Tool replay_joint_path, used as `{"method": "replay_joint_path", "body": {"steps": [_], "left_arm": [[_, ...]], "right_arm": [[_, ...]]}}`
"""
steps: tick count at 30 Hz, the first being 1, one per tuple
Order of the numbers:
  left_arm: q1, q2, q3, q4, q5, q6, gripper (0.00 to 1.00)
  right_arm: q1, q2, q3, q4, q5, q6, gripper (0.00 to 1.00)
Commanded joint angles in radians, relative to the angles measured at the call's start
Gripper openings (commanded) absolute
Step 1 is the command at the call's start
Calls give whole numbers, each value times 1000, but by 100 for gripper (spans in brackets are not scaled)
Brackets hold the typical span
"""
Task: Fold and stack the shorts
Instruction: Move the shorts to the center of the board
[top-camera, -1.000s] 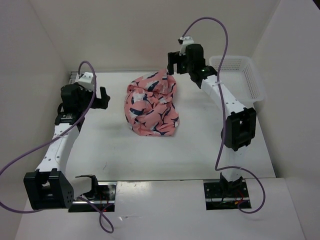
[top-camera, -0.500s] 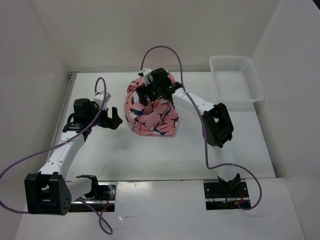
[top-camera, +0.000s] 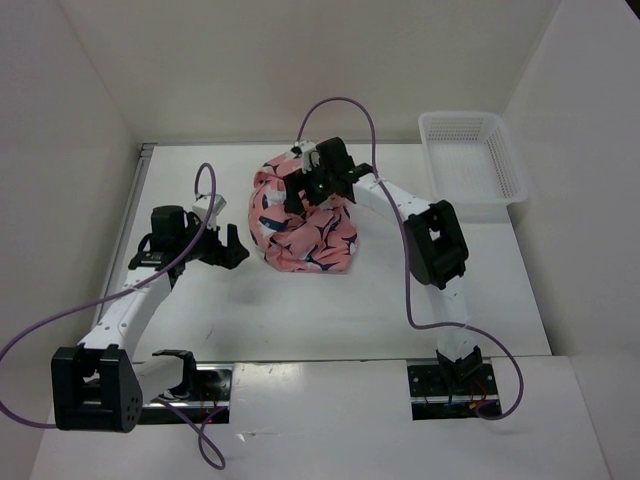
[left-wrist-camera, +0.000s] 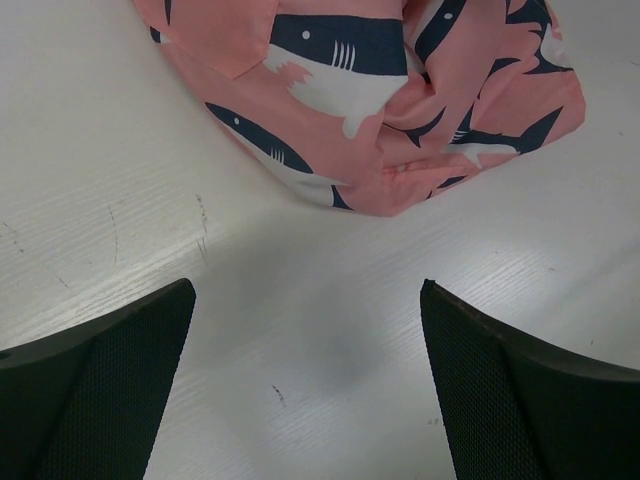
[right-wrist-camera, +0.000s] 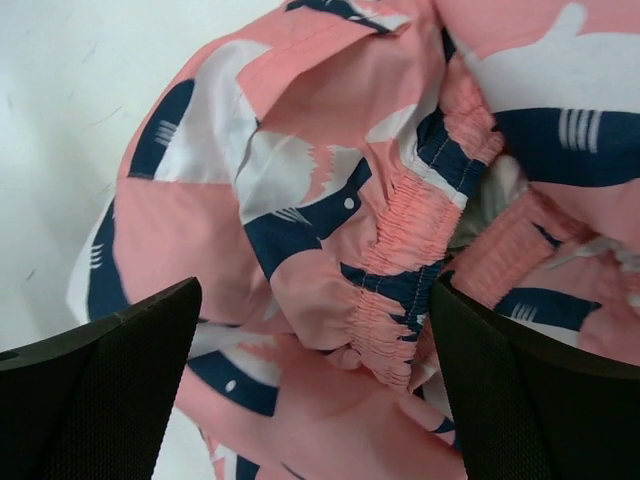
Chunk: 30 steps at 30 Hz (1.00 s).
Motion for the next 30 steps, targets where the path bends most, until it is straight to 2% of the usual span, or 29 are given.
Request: {"method": "replay_joint_path", "body": {"steps": [1, 3, 7, 8, 10, 11, 12, 16, 17, 20, 22, 23, 24, 26, 27, 28, 30], "left_arm": [[2, 9, 8, 36, 27, 4, 100], [2, 9, 8, 27, 27, 4, 100], [2, 9, 17, 27, 27, 4, 100], [2, 9, 17, 27, 27, 4, 100], [2, 9, 17, 27, 27, 4, 100], [2, 9, 17, 27, 27, 4, 100], [2, 9, 8, 27, 27, 4, 100], [2, 9, 8, 27, 27, 4, 100], [2, 9, 8, 27, 27, 4, 100], [2, 9, 8, 27, 27, 4, 100], [2, 9, 8, 27, 27, 4, 100], [2, 9, 8, 27, 27, 4, 100], [2, 9, 8, 27, 27, 4, 100], [2, 9, 8, 27, 27, 4, 100], [2, 9, 8, 27, 27, 4, 100], [2, 9, 8, 27, 27, 4, 100], [2, 9, 8, 27, 27, 4, 100]], "right_arm": [[6, 27, -19, 10, -94, 34, 97], [6, 38, -19, 10, -94, 43, 91], [-3, 47, -10, 10, -94, 69, 60], [-3, 47, -10, 10, -94, 69, 47], [-3, 37, 2, 10, -94, 69, 35], [-3, 37, 2, 10, -83, 69, 20], [-3, 37, 2, 10, -83, 69, 16], [-3, 37, -19, 10, -54, 59, 16], [-3, 37, -19, 10, -42, 58, 26], [-3, 60, -30, 21, -41, 58, 31], [-3, 72, -30, 30, -41, 58, 40], [-3, 72, -19, 30, -41, 58, 40], [7, 83, -19, 30, -41, 58, 37], [7, 93, 3, 39, -52, 58, 22], [7, 93, 13, 40, -52, 58, 6], [7, 93, 23, 40, -52, 58, 0], [7, 83, 79, 40, -67, 58, 0]]}}
